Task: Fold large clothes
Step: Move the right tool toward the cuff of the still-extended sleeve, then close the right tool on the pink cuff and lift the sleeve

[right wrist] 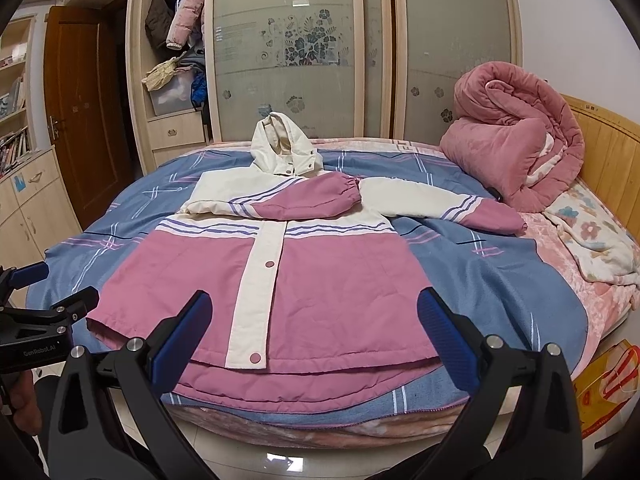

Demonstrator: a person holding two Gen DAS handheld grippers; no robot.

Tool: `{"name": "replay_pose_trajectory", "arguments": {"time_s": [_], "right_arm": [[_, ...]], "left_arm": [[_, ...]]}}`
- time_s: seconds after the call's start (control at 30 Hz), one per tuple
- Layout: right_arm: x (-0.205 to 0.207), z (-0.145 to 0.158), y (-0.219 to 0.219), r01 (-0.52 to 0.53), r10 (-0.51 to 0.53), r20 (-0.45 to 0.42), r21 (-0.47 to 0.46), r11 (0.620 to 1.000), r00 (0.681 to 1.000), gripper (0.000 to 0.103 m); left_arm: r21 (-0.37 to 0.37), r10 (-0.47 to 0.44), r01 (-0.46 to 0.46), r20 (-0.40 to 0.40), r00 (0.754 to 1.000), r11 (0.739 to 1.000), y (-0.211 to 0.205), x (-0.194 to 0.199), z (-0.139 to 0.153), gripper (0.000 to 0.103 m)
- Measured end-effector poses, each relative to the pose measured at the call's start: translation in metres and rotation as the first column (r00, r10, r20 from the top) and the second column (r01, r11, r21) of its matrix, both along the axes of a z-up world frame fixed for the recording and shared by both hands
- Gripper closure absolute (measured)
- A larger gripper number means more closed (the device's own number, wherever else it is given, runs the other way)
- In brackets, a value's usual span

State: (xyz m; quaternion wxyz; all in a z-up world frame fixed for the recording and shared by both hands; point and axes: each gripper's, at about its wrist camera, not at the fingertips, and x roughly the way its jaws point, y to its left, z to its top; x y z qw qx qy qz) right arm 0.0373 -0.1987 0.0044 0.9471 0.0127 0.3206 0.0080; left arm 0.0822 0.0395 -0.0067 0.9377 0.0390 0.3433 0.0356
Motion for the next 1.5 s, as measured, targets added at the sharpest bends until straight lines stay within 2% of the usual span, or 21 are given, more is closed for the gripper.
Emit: {"name": "replay_pose_trajectory", "arguments": {"time_s": [0.2,0.33,0.4,0.47,0.5,0.57,0.6,0.63,0.7,0.83,0.97,1.13,1.2,1.23,1.27,1.3,1.33,1.37,1.43,1.5], "right_arm": [[0.013,0.000,-0.017,0.015,-0.015,-0.001,0.024,1.000,1.000,0.001],[0.040,0.002,-0.070,0.093,-0.092,-0.007,0.130,0.987,0.996,0.001],[0.061,0.000,-0.116,0.138,-0.139,-0.013,0.234,0.962,0.990,0.001],[0.085,-0.004,-0.174,0.171,-0.182,-0.007,0.386,0.906,0.983,0.001],[0.093,-0.007,-0.195,0.184,-0.204,0.000,0.430,0.884,0.979,0.001],[0.120,-0.021,-0.257,0.261,-0.296,-0.017,0.522,0.812,0.955,0.002],[0.132,-0.028,-0.282,0.300,-0.335,-0.039,0.551,0.779,0.941,0.004],[0.149,-0.041,-0.317,0.353,-0.385,-0.077,0.592,0.725,0.920,0.009],[0.171,-0.061,-0.354,0.398,-0.421,-0.123,0.632,0.665,0.898,0.020],[0.227,-0.114,-0.412,0.485,-0.454,-0.231,0.647,0.588,0.860,0.028],[0.267,-0.161,-0.442,0.555,-0.471,-0.323,0.644,0.526,0.821,0.039],[0.301,-0.197,-0.463,0.620,-0.496,-0.392,0.624,0.476,0.775,0.042],[0.308,-0.212,-0.474,0.649,-0.518,-0.416,0.627,0.432,0.747,0.042],[0.310,-0.218,-0.477,0.658,-0.523,-0.428,0.631,0.411,0.737,0.046],[0.312,-0.225,-0.480,0.667,-0.527,-0.440,0.637,0.388,0.727,0.059],[0.312,-0.227,-0.481,0.677,-0.536,-0.445,0.627,0.385,0.717,0.068],[0.311,-0.226,-0.480,0.687,-0.551,-0.444,0.618,0.382,0.706,0.088],[0.309,-0.221,-0.478,0.688,-0.575,-0.427,0.622,0.373,0.698,0.095],[0.309,-0.203,-0.471,0.692,-0.618,-0.383,0.607,0.392,0.687,0.098],[0.316,-0.160,-0.447,0.676,-0.657,-0.264,0.526,0.516,0.706,0.098]], "left_arm": [[-0.006,-0.012,0.012,0.014,1.000,1.000,-0.003,0.013,0.003,0.002],[-0.006,-0.043,0.044,0.050,0.998,0.999,-0.009,0.025,0.017,0.002],[-0.016,-0.065,0.066,0.079,0.995,0.998,-0.012,0.033,0.029,0.002],[-0.029,-0.082,0.085,0.112,0.990,0.996,-0.015,0.044,0.041,0.002],[-0.032,-0.086,0.091,0.121,0.989,0.995,-0.016,0.049,0.044,0.002],[-0.047,-0.090,0.098,0.139,0.986,0.994,-0.017,0.063,0.049,0.002],[-0.055,-0.091,0.099,0.142,0.986,0.994,-0.017,0.067,0.050,0.002],[-0.066,-0.093,0.104,0.141,0.986,0.992,-0.018,0.075,0.047,0.002],[-0.078,-0.093,0.103,0.117,0.989,0.992,-0.019,0.085,0.036,0.002],[-0.084,-0.100,0.106,0.067,0.993,0.991,-0.022,0.108,0.016,0.002],[-0.099,-0.084,0.091,0.070,0.994,0.991,-0.020,0.123,0.009,0.002],[-0.101,-0.075,0.079,0.051,0.996,0.992,-0.017,0.140,0.000,0.002],[-0.112,-0.064,0.068,0.039,0.997,0.991,-0.014,0.147,-0.004,0.002],[-0.114,-0.061,0.065,0.034,0.998,0.991,-0.013,0.149,-0.006,0.002],[-0.113,-0.059,0.062,0.029,0.998,0.992,-0.012,0.151,-0.007,0.002],[-0.112,-0.058,0.061,0.024,0.998,0.992,-0.010,0.153,-0.009,0.002],[-0.113,-0.057,0.060,0.025,0.998,0.992,-0.009,0.152,-0.008,0.002],[-0.115,-0.055,0.058,0.026,0.998,0.992,-0.008,0.153,-0.008,0.002],[-0.125,-0.050,0.053,0.032,0.998,0.991,-0.003,0.151,-0.006,0.002],[-0.134,-0.044,0.049,0.038,0.998,0.990,0.001,0.149,-0.004,0.002]]}}
